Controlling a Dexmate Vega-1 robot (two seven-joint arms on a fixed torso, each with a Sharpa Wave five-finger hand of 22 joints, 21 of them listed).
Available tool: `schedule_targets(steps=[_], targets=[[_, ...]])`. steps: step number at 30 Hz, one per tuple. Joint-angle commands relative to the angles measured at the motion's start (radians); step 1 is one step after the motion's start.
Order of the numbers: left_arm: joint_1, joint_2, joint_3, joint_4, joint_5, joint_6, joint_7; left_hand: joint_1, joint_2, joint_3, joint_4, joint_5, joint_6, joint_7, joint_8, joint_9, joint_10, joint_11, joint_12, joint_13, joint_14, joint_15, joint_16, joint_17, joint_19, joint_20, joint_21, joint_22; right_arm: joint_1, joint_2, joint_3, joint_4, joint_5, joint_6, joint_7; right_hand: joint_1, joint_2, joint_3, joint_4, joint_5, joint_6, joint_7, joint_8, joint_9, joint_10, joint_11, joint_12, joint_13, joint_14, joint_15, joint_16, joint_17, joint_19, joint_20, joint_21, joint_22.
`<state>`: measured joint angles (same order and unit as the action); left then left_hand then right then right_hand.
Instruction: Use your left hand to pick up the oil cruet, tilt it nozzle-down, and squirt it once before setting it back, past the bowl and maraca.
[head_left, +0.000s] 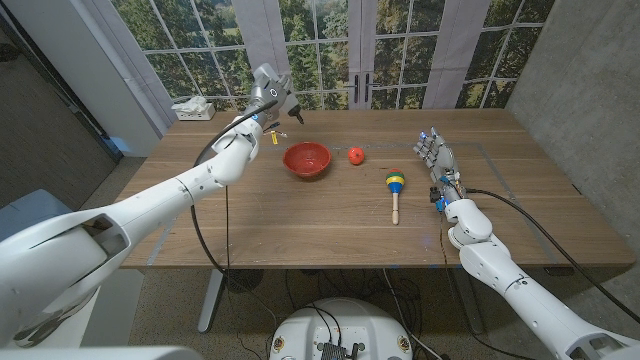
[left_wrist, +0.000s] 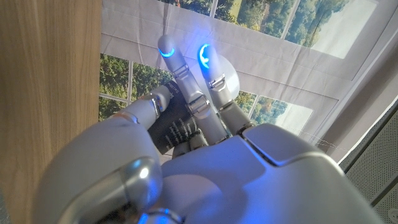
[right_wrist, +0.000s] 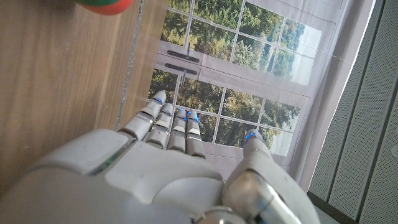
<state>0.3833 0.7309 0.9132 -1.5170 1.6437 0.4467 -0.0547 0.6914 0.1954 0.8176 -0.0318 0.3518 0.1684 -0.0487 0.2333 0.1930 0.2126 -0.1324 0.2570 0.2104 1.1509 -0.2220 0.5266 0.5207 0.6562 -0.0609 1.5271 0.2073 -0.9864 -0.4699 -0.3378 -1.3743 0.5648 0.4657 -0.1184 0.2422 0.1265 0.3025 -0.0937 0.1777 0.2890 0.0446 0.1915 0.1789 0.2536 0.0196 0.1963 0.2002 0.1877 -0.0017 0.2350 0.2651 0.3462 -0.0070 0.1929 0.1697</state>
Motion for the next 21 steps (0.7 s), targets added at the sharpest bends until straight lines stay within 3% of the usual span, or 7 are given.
schedule_targets(steps=[1,7,10,15,18,19,21], targets=[[0.003,0.025,-0.007,-0.029,-0.023,-0.045,0.02,0.039,0.008,0.056,0.037,0.004,0.13,-0.041,0.024,-0.002,0.167,-0.08,0.025,-0.01,0.035,-0.009,0.01,0.019,0.01,-0.151,0.018,0.009,0.002,0.003,-0.001,0.009,0.007,0.007,0.01,-0.005,0.006,0.002,-0.007,0.0,0.003,0.004,0.002,0.004,0.003,0.008,0.004,0.001,0.003,0.007,0.002,-0.001,0.001,0.004,0.003,0.003],[0.005,0.025,-0.013,-0.036,-0.031,-0.056,0.017,0.065,-0.002,0.067,0.033,0.001,0.243,-0.03,0.025,-0.005,0.348,-0.083,0.064,-0.012,0.072,-0.009,0.011,0.035,0.019,-0.149,0.032,0.031,0.003,0.005,0.0,0.014,0.009,0.01,0.012,-0.006,0.006,0.002,-0.008,0.0,0.003,0.005,0.001,0.004,0.005,0.008,0.004,0.001,0.003,0.008,0.002,-0.002,0.002,0.003,0.003,0.003],[0.008,0.024,-0.017,-0.035,-0.038,-0.057,0.032,0.077,-0.007,0.067,0.021,-0.001,0.347,-0.035,0.038,-0.003,0.433,-0.088,0.077,-0.011,0.103,-0.009,0.019,0.049,0.026,-0.146,0.041,0.06,0.003,0.005,0.0,0.015,0.01,0.011,0.014,-0.006,0.006,0.002,-0.008,0.0,0.003,0.005,0.001,0.004,0.004,0.009,0.004,0.001,0.003,0.009,0.002,-0.002,0.002,0.003,0.003,0.003],[0.01,0.023,-0.022,-0.041,-0.05,-0.063,0.023,0.083,-0.02,0.052,0.013,0.002,0.555,-0.038,0.054,0.01,0.712,-0.087,0.152,0.025,0.152,-0.008,0.046,0.097,0.033,-0.142,0.04,0.121,0.002,0.005,0.001,0.016,0.011,0.013,0.013,-0.006,0.006,0.002,-0.008,0.0,0.003,0.006,0.001,0.004,0.006,0.008,0.005,0.001,0.002,0.007,0.002,-0.002,0.001,0.003,0.003,0.003],[0.01,0.023,-0.024,-0.048,-0.054,-0.066,0.009,0.075,-0.032,0.051,0.02,0.019,0.665,-0.049,0.111,0.051,0.833,-0.081,0.198,0.089,0.158,-0.006,0.076,0.155,0.027,-0.142,0.033,0.155,0.001,0.004,0.001,0.015,0.009,0.012,0.012,-0.006,0.006,0.002,-0.008,0.0,0.003,0.006,0.001,0.004,0.006,0.008,0.005,0.001,0.002,0.006,0.002,-0.002,0.001,0.003,0.003,0.003],[0.012,0.021,-0.027,-0.048,-0.058,-0.063,0.013,0.064,-0.044,0.054,0.033,0.036,0.702,-0.057,0.153,0.088,0.889,-0.075,0.23,0.146,0.165,-0.006,0.099,0.196,0.026,-0.139,0.026,0.179,0.002,0.003,0.001,0.016,0.011,0.013,0.016,-0.006,0.006,0.002,-0.008,0.0,0.003,0.005,0.001,0.004,0.006,0.009,0.004,0.001,0.003,0.008,0.002,-0.002,0.001,0.003,0.003,0.003],[0.013,0.019,-0.028,-0.054,-0.055,-0.061,-0.011,0.055,-0.049,0.063,0.042,0.06,0.7,-0.07,0.186,0.138,0.92,-0.066,0.278,0.238,0.167,-0.006,0.129,0.257,0.027,-0.141,0.015,0.2,0.003,0.004,0.0,0.017,0.012,0.013,0.017,-0.007,0.006,0.002,-0.009,0.0,0.003,0.005,0.001,0.004,0.006,0.009,0.004,0.001,0.002,0.006,0.002,-0.002,0.002,0.002,0.003,0.003]])
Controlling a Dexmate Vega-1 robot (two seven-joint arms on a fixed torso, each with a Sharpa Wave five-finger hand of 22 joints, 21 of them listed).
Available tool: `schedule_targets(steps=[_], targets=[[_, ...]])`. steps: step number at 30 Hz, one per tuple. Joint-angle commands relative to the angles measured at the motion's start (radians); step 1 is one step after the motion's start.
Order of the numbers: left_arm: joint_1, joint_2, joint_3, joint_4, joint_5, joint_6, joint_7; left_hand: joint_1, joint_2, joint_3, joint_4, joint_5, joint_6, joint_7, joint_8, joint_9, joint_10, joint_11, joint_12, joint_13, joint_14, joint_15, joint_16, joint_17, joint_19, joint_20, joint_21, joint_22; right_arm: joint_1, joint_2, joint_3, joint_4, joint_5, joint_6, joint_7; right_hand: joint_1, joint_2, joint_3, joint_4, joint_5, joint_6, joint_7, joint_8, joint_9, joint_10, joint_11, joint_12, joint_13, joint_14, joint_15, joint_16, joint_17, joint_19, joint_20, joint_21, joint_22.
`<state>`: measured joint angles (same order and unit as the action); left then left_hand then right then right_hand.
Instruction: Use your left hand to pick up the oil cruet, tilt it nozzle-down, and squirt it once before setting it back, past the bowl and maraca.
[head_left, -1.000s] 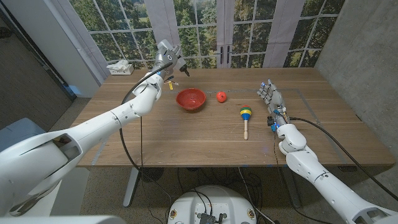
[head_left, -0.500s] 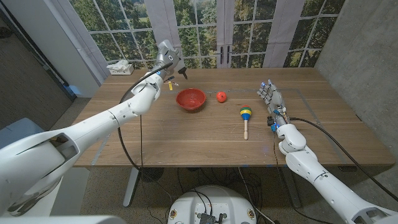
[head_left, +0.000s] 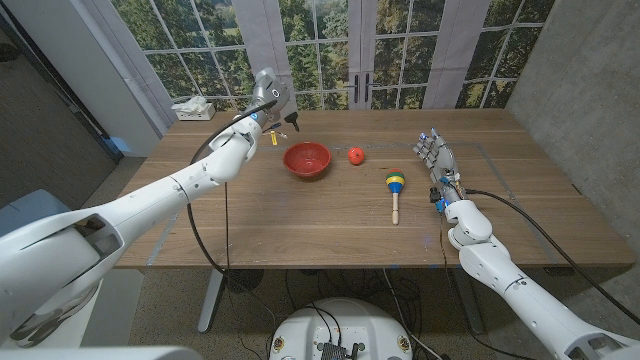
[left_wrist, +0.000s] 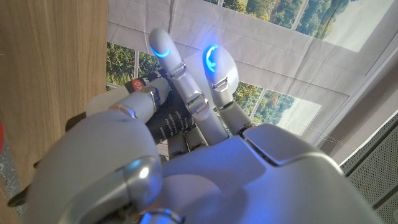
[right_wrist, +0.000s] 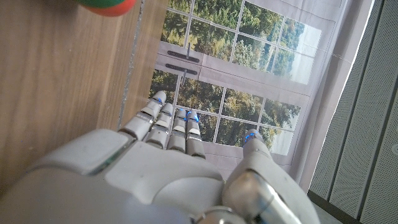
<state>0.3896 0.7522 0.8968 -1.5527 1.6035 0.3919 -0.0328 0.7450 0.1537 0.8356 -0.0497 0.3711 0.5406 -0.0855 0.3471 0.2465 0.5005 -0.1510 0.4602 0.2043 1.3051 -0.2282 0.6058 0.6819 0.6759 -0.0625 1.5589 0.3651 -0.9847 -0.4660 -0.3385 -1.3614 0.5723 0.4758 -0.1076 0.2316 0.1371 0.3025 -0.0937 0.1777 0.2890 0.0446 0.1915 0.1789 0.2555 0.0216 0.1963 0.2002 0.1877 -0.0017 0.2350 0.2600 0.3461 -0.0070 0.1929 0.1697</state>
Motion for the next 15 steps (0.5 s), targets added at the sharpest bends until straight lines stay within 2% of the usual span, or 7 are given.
schedule_targets(steps=[1,2,4,5,11,15], targets=[[0.008,-0.004,-0.014,-0.018,-0.019,-0.003,-0.032,-0.014,-0.013,0.069,0.083,0.077,0.322,-0.047,0.115,0.159,0.633,-0.037,0.149,0.391,-0.022,0.002,0.076,0.178,0.015,-0.133,-0.034,0.085,0.002,0.0,0.001,0.006,0.005,0.003,0.008,0.004,-0.004,0.002,-0.009,0.0,0.003,0.006,0.001,0.004,0.004,0.006,0.004,0.001,0.002,0.007,0.001,0.003,0.001,0.002,0.003,0.003],[0.008,-0.007,-0.013,-0.02,-0.011,0.002,-0.048,-0.019,-0.016,0.054,0.083,0.089,0.302,-0.047,0.143,0.218,0.603,-0.038,0.195,0.503,-0.022,0.0,0.099,0.23,0.02,-0.14,-0.042,0.093,0.003,-0.001,0.0,0.006,0.005,0.002,0.01,0.004,-0.004,0.002,-0.009,0.0,0.003,0.005,0.001,0.004,0.004,0.007,0.004,0.001,0.002,0.007,0.002,0.003,0.001,0.003,0.003,0.003],[0.009,-0.008,-0.016,-0.023,-0.014,0.004,-0.055,-0.03,-0.014,0.06,0.101,0.107,0.283,-0.06,0.177,0.288,0.578,-0.035,0.247,0.626,-0.042,0.002,0.139,0.321,0.017,-0.142,-0.046,0.132,0.004,0.0,0.0,0.008,0.006,0.005,0.012,0.004,-0.004,0.002,-0.009,0.0,0.003,0.005,0.001,0.004,0.004,0.006,0.004,0.001,0.003,0.008,0.002,0.003,0.001,0.003,0.003,0.003],[0.008,-0.008,-0.015,-0.027,-0.009,0.004,-0.073,-0.038,-0.015,0.063,0.113,0.121,0.271,-0.065,0.219,0.36,0.551,-0.039,0.296,0.748,-0.043,0.004,0.18,0.413,-0.003,-0.142,-0.039,0.187,0.004,-0.001,0.0,0.007,0.006,0.002,0.012,0.004,-0.005,0.002,-0.009,0.0,0.003,0.005,0.001,0.004,0.004,0.006,0.004,0.001,0.003,0.007,0.002,0.003,0.001,0.003,0.003,0.003],[0.007,-0.015,-0.018,-0.034,-0.001,0.007,-0.12,-0.064,-0.015,0.076,0.156,0.142,0.282,-0.085,0.307,0.487,0.534,-0.048,0.313,0.837,-0.063,0.004,0.25,0.55,-0.037,-0.14,-0.013,0.328,0.005,0.0,0.0,0.011,0.007,0.006,0.016,0.003,-0.004,0.002,-0.009,0.0,0.003,0.004,0.001,0.004,0.003,0.006,0.004,0.001,0.002,0.007,0.002,0.003,0.002,0.003,0.003,0.003],[0.012,-0.013,-0.023,-0.037,-0.012,0.004,-0.097,-0.072,-0.021,0.078,0.164,0.146,0.282,-0.087,0.337,0.531,0.543,-0.047,0.321,0.859,-0.073,0.004,0.303,0.563,-0.036,-0.14,-0.017,0.377,0.006,0.001,0.0,0.012,0.009,0.005,0.017,0.003,-0.005,0.002,-0.009,0.0,0.004,0.003,0.002,0.004,0.004,0.005,0.004,0.001,0.002,0.008,0.002,0.003,0.002,0.003,0.003,0.003]])
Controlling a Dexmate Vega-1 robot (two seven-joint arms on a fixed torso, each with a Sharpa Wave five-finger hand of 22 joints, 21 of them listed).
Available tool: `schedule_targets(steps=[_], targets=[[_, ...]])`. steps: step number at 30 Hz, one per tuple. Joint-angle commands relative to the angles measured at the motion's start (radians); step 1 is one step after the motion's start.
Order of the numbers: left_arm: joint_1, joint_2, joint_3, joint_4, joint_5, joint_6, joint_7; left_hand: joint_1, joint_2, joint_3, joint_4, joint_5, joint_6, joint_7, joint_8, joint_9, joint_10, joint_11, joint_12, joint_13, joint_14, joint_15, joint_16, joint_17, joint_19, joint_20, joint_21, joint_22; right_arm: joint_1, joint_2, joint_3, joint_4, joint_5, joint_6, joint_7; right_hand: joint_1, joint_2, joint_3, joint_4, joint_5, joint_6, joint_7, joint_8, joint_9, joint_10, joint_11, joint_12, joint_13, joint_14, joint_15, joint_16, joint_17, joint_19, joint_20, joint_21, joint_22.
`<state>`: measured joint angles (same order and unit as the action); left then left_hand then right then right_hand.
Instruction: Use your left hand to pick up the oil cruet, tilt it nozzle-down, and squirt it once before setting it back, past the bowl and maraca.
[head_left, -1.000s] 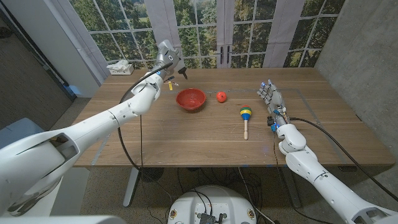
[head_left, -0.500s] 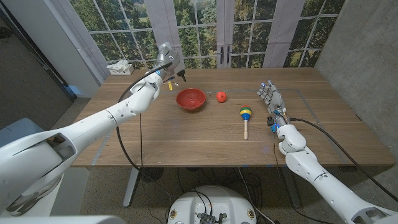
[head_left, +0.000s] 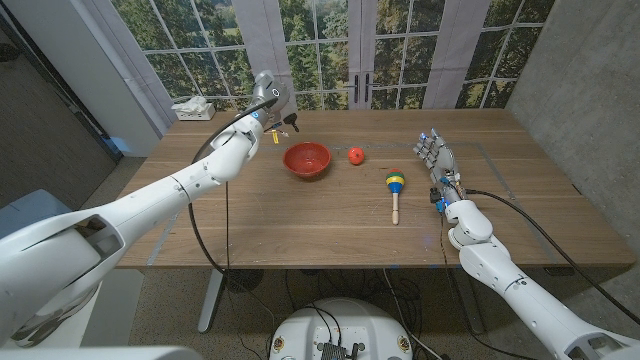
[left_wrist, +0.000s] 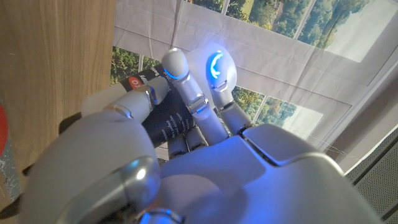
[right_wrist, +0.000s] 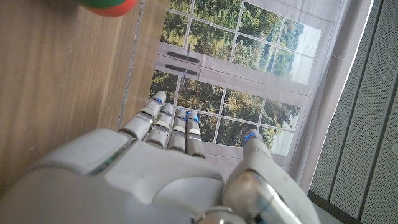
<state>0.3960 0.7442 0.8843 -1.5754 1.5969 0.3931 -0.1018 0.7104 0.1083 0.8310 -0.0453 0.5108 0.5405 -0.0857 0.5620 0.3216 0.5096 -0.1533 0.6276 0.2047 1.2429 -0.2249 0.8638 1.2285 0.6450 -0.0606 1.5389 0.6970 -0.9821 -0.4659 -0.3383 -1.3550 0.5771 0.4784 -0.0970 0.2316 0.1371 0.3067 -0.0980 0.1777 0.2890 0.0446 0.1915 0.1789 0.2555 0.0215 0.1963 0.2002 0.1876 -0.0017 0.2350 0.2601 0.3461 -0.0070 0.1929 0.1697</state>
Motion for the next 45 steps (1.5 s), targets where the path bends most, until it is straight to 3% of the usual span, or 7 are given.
schedule_targets(steps=[1,15,23,27,29,36,45], targets=[[0.005,-0.006,-0.011,-0.017,-0.006,0.002,-0.037,-0.038,0.024,0.082,0.16,0.007,0.282,-0.088,0.124,0.459,0.535,-0.046,0.154,0.86,-0.012,0.001,0.05,0.016,-0.006,-0.142,0.003,0.049,0.003,-0.001,-0.001,0.005,0.001,0.001,0.005,0.003,-0.005,-0.002,-0.005,0.0,0.004,0.002,0.002,0.004,0.004,0.006,0.004,0.001,0.001,0.007,0.001,0.003,0.001,0.003,0.003,0.003],[0.016,-0.002,-0.014,-0.018,-0.006,0.006,0.021,-0.034,0.034,0.065,0.148,0.002,0.29,-0.08,0.127,0.451,0.547,-0.047,0.149,0.864,-0.031,0.002,0.112,0.013,0.009,-0.146,-0.005,0.058,-0.001,-0.003,0.003,0.003,0.002,0.008,0.005,0.002,-0.004,-0.001,-0.007,0.0,0.003,0.0,0.001,0.004,0.004,0.007,0.004,0.001,0.002,0.007,0.002,0.002,0.001,0.004,0.002,0.003],[0.031,-0.003,-0.015,0.002,0.006,0.038,0.125,-0.005,0.066,0.034,0.112,-0.022,0.24,-0.052,0.083,0.403,0.517,-0.049,0.084,0.803,-0.084,0.005,0.109,-0.02,0.021,-0.15,-0.012,0.004,-0.006,-0.003,0.005,-0.003,0.004,0.007,0.001,0.001,-0.004,-0.001,-0.007,0.0,0.003,-0.003,0.001,0.004,0.002,0.007,0.003,0.001,0.002,0.007,0.002,0.002,0.001,0.004,0.003,0.003],[0.029,0.003,-0.012,0.006,0.011,0.035,0.144,0.058,0.088,0.008,0.086,-0.078,0.214,-0.025,0.006,0.276,0.509,-0.055,-0.107,0.569,-0.079,-0.001,-0.163,-0.377,0.005,-0.152,-0.042,-0.077,-0.009,-0.005,0.006,-0.006,0.0,0.01,-0.001,0.001,-0.004,-0.001,-0.007,0.0,0.002,-0.003,0.001,0.004,0.003,0.008,0.004,0.001,0.002,0.007,0.001,0.002,0.001,0.004,0.002,0.003],[0.029,0.007,-0.012,0.006,0.008,0.03,0.155,0.109,0.09,0.063,0.089,-0.112,0.12,-0.014,-0.086,0.181,0.432,-0.061,-0.258,0.452,-0.12,-0.006,-0.293,-0.531,-0.008,-0.15,-0.092,-0.178,-0.011,-0.005,0.007,-0.01,0.0,0.009,-0.005,0.001,-0.004,-0.001,-0.008,0.0,0.003,-0.002,0.001,0.004,0.004,0.008,0.004,0.001,0.002,0.007,0.002,0.002,0.001,0.004,0.003,0.003],[0.032,0.008,-0.01,0.01,0.023,0.045,0.159,0.124,0.083,0.071,0.059,-0.191,-0.056,-0.028,-0.264,0.065,0.166,-0.064,-0.448,0.316,-0.138,-0.009,-0.4,-0.639,-0.023,-0.145,-0.105,-0.287,-0.016,-0.009,0.008,-0.019,-0.003,0.008,-0.008,0.0,-0.004,-0.001,-0.008,0.0,0.003,-0.004,0.001,0.004,0.002,0.008,0.003,0.001,0.001,0.008,0.001,0.001,0.002,0.004,0.003,0.003],[0.039,0.011,-0.01,0.012,0.036,0.061,0.18,0.091,0.034,0.009,-0.004,-0.236,-0.093,-0.017,-0.334,0.018,0.08,-0.064,-0.44,0.249,-0.129,-0.011,-0.432,-0.645,-0.041,-0.14,-0.057,-0.318,-0.02,-0.013,0.009,-0.027,-0.008,0.007,-0.011,0.0,-0.005,0.0,-0.009,0.0,0.002,-0.005,0.001,0.004,0.003,0.007,0.003,0.001,0.002,0.008,0.001,0.001,0.002,0.004,0.003,0.003]])
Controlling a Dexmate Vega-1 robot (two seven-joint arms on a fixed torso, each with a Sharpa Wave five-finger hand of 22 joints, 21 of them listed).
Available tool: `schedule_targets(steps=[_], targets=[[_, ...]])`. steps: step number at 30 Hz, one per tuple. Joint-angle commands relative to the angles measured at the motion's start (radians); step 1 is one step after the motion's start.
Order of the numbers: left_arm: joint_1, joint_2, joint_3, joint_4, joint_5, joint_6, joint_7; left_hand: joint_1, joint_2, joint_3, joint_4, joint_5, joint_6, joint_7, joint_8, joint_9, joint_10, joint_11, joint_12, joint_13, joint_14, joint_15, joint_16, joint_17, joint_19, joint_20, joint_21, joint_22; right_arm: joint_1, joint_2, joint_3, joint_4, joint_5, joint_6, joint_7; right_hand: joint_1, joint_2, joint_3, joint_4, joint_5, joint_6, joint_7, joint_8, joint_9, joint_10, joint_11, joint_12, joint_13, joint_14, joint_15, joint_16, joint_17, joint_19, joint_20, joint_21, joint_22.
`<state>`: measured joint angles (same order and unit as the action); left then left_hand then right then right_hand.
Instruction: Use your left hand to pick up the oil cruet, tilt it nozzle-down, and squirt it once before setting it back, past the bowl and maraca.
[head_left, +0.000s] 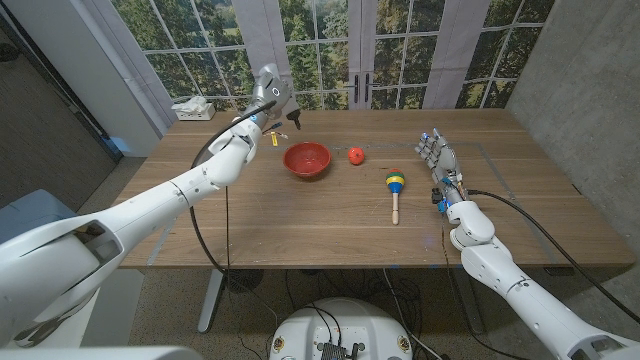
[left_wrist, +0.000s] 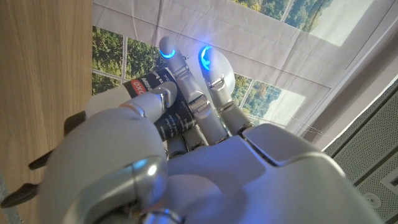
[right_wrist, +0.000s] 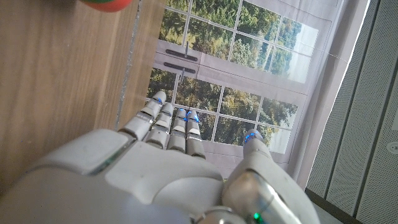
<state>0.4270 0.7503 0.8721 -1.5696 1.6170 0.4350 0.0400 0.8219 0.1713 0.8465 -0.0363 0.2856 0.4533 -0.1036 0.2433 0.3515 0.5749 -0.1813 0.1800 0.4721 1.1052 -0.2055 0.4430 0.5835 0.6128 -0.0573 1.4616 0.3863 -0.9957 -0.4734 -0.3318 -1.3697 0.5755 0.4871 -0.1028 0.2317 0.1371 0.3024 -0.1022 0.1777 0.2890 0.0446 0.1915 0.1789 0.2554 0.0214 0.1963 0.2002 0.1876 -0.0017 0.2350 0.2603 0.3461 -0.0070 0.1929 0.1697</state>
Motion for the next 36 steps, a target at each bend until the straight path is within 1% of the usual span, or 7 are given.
schedule_targets(steps=[1,6,15,22,25,33,36], targets=[[0.009,0.006,0.001,0.006,0.013,0.018,0.046,-0.02,-0.029,-0.008,-0.017,-0.012,-0.006,0.0,-0.017,-0.014,0.014,-0.036,0.008,-0.021,0.011,-0.031,-0.01,0.002,-0.007,-0.144,0.023,-0.008,-0.007,-0.005,0.003,-0.014,-0.005,-0.003,-0.006,0.0,-0.005,0.004,-0.005,0.0,0.003,-0.005,0.001,0.004,0.002,0.008,0.003,0.001,0.002,0.009,0.001,0.001,0.002,0.005,0.003,0.003],[0.014,0.006,0.0,0.002,0.021,0.028,0.038,-0.023,-0.057,-0.053,-0.092,-0.046,-0.01,-0.012,-0.037,-0.045,-0.01,-0.036,0.01,-0.064,0.029,-0.032,-0.023,0.001,-0.006,-0.142,0.061,-0.028,-0.01,-0.006,0.003,-0.019,-0.005,-0.004,-0.008,0.0,-0.005,0.004,-0.006,0.0,0.003,-0.005,0.001,0.004,0.003,0.008,0.004,0.001,0.002,0.009,0.001,0.0,0.001,0.006,0.003,0.003],[0.026,0.008,-0.01,-0.012,0.032,0.044,0.026,-0.044,-0.099,-0.107,-0.131,-0.08,-0.046,-0.021,-0.051,-0.078,-0.075,-0.032,0.002,-0.111,0.017,-0.033,-0.062,-0.021,-0.011,-0.143,0.077,-0.06,-0.011,-0.01,0.004,-0.027,-0.01,-0.005,-0.008,-0.001,-0.005,0.004,-0.006,0.0,0.003,-0.006,0.001,0.004,0.004,0.009,0.004,0.001,0.002,0.008,0.001,0.0,0.002,0.005,0.003,0.003],[0.038,0.003,-0.022,-0.021,0.029,0.06,0.01,-0.08,-0.144,-0.159,-0.127,-0.097,-0.084,-0.029,-0.05,-0.11,-0.132,-0.031,0.001,-0.15,0.01,-0.033,-0.09,-0.032,-0.01,-0.139,0.072,-0.099,-0.01,-0.014,0.003,-0.033,-0.017,-0.008,-0.013,-0.002,-0.004,0.004,-0.006,0.0,0.003,-0.005,0.001,0.004,0.003,0.009,0.004,0.001,0.002,0.008,0.001,0.0,0.002,0.005,0.003,0.003],[0.045,0.001,-0.029,-0.022,0.01,0.063,0.029,-0.091,-0.147,-0.167,-0.123,-0.097,-0.091,-0.027,-0.049,-0.116,-0.138,-0.03,0.003,-0.158,0.004,-0.033,-0.099,-0.038,-0.007,-0.139,0.07,-0.109,-0.011,-0.014,0.003,-0.036,-0.018,-0.011,-0.015,-0.002,-0.004,0.005,-0.006,0.0,0.003,-0.006,0.001,0.004,0.003,0.009,0.003,0.001,0.002,0.008,0.001,0.0,0.002,0.005,0.003,0.003],[0.064,-0.001,-0.039,-0.019,-0.02,0.077,0.09,-0.098,-0.127,-0.169,-0.12,-0.095,-0.083,-0.018,-0.04,-0.126,-0.118,-0.032,0.016,-0.172,0.011,-0.032,-0.103,-0.036,-0.005,-0.143,0.068,-0.126,-0.014,-0.017,0.004,-0.046,-0.025,-0.013,-0.024,-0.003,-0.004,0.005,-0.006,0.0,0.002,-0.009,0.001,0.004,0.004,0.009,0.004,0.001,0.002,0.008,0.001,0.0,0.002,0.005,0.003,0.003],[0.08,-0.006,-0.052,-0.019,-0.059,0.091,0.144,-0.086,-0.098,-0.16,-0.124,-0.093,-0.061,-0.018,-0.029,-0.133,-0.081,-0.033,0.028,-0.184,0.024,-0.033,-0.101,-0.029,-0.005,-0.144,0.07,-0.139,-0.016,-0.018,0.004,-0.05,-0.026,-0.013,-0.025,-0.003,-0.004,0.005,-0.006,0.0,0.002,-0.009,0.0,0.004,0.004,0.009,0.004,0.001,0.002,0.008,0.001,0.0,0.002,0.005,0.003,0.003]])
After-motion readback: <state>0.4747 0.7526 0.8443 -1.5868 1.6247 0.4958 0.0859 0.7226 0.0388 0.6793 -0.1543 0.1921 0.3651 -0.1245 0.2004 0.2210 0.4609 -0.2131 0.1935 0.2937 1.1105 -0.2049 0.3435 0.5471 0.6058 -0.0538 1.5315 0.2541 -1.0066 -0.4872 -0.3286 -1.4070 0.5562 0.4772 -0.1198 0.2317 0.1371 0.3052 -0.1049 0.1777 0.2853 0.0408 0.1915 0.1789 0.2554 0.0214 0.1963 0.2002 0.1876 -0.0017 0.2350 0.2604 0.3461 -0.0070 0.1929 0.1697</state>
